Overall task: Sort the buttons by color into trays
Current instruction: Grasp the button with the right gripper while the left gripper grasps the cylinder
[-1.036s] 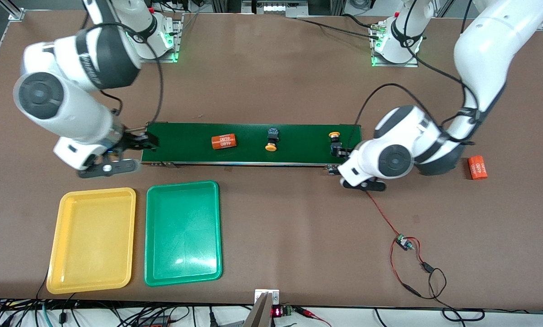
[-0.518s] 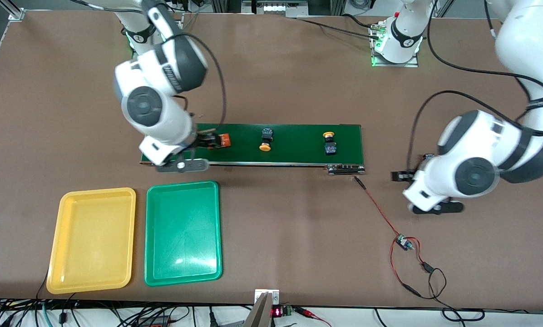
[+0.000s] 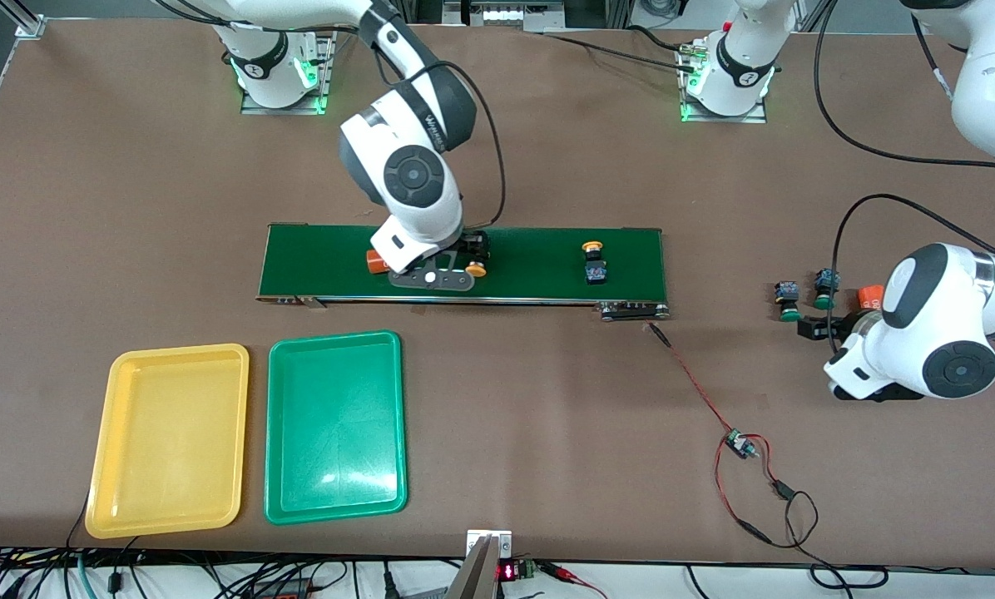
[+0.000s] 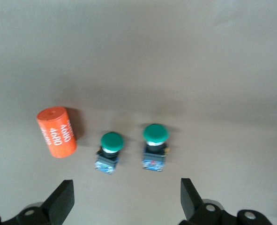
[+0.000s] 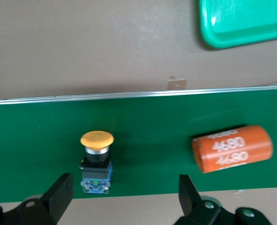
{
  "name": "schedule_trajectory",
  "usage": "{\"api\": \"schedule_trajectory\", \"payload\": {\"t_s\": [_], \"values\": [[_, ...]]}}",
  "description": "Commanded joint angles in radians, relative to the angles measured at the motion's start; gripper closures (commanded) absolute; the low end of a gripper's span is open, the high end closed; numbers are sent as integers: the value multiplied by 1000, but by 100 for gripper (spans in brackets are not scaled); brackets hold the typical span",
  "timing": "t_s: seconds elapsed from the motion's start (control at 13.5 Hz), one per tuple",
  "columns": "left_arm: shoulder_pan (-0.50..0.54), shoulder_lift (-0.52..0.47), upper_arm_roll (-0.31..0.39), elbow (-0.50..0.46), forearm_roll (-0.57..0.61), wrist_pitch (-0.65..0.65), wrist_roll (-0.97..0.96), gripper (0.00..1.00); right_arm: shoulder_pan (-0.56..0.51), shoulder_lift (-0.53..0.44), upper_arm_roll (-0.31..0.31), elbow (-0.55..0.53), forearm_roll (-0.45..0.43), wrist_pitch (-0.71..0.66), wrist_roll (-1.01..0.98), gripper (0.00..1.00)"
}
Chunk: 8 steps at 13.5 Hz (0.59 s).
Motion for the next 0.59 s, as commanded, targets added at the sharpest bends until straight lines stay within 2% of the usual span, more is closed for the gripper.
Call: {"api": "schedule_trajectory", "payload": {"t_s": [0.0, 0.15, 0.44, 0.52], "values": [[124, 7, -8, -63, 21, 10, 85, 0, 39, 38, -9, 2, 6, 45, 68, 0], [169, 43, 12, -63, 24, 57, 125, 0, 55, 65, -10, 0, 6, 62, 96, 0], [172, 76, 131, -72, 33, 232, 263, 0, 62, 121, -10, -9, 5, 89, 98, 0], [172, 78, 150, -83, 33, 243, 269, 0, 61, 124, -10, -16, 5, 100, 99, 9]]}}
